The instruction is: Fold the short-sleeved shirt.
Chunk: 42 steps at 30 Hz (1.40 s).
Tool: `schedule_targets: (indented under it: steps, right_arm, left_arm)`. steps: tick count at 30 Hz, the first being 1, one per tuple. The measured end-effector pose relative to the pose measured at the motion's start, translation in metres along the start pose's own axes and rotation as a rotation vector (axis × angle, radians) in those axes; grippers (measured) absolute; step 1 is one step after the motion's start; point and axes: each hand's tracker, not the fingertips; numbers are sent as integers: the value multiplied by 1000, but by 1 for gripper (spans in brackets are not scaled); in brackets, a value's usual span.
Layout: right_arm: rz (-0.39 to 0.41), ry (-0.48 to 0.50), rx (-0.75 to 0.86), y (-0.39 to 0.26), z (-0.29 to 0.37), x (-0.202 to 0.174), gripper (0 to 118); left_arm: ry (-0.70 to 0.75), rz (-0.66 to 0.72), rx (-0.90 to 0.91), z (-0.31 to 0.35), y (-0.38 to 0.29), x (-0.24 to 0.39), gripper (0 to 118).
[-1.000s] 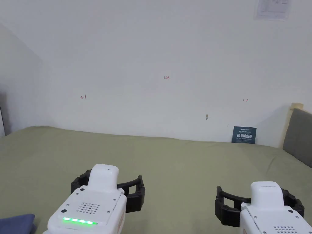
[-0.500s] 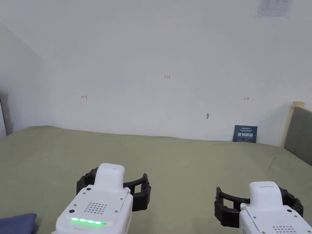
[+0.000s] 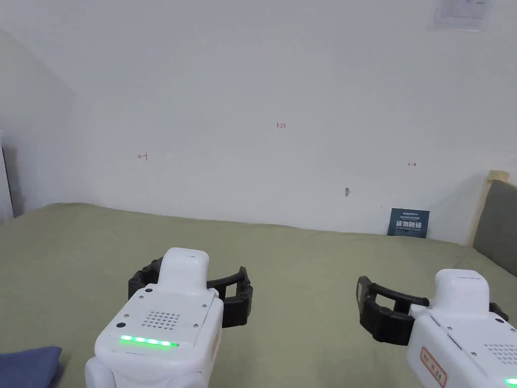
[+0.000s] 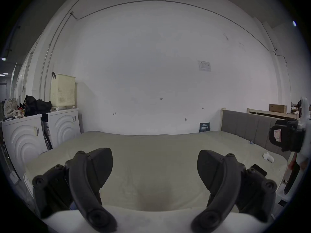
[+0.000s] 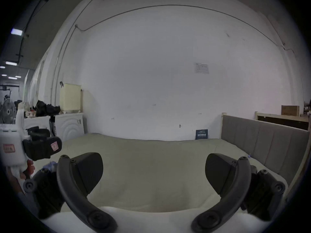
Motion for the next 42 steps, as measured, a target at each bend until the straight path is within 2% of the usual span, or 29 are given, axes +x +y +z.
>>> schedule_targets:
  steps: [4, 6, 10, 13, 18, 21, 23, 24, 27, 30, 33, 37, 40, 42]
  right_arm:
    - [25, -56, 27, 5, 0, -1, 118]
    - [35, -51, 37, 6, 0, -1, 118]
    - [1, 21, 62, 13, 4, 0, 118]
    - [11, 61, 29, 21, 2, 2, 118]
    - [54, -83, 56, 31, -2, -6, 118]
    - [49, -167, 31, 31, -10, -8, 118]
    - [31, -180, 2, 30, -14, -7, 118]
    - [-2, -165, -16, 29, -16, -5, 118]
    - [-107, -61, -77, 25, -18, 4, 118]
    - [-162, -12, -80, 24, -15, 8, 118]
    - [-183, -3, -70, 24, -15, 12, 118]
    - [-298, 7, -108, 24, -22, 25, 118]
    - [-290, 12, -127, 27, -24, 29, 118]
    - [-244, -13, -119, 27, -23, 27, 118]
  left_arm:
    - [10, 8, 3, 0, 5, -3, 107]
    - [7, 17, 8, 0, 7, -4, 107]
    - [21, 35, 11, 1, 11, -4, 107]
    - [6, 32, 8, 3, 13, -3, 107]
    - [7, 31, 14, 3, 17, -5, 107]
    - [3, 48, 22, 0, 18, -8, 107]
    - [3, 51, 28, 1, 20, -8, 107]
    - [-1, 53, 31, 1, 21, -8, 107]
    - [-12, 45, 36, 0, 21, -9, 107]
    - [-4, 35, 31, -1, 20, -10, 107]
    - [-6, 52, 25, -1, 21, -11, 107]
    - [-6, 61, 21, 1, 19, -13, 107]
    - [-8, 67, 21, 5, 20, -12, 107]
    - [-5, 63, 19, 5, 21, -11, 107]
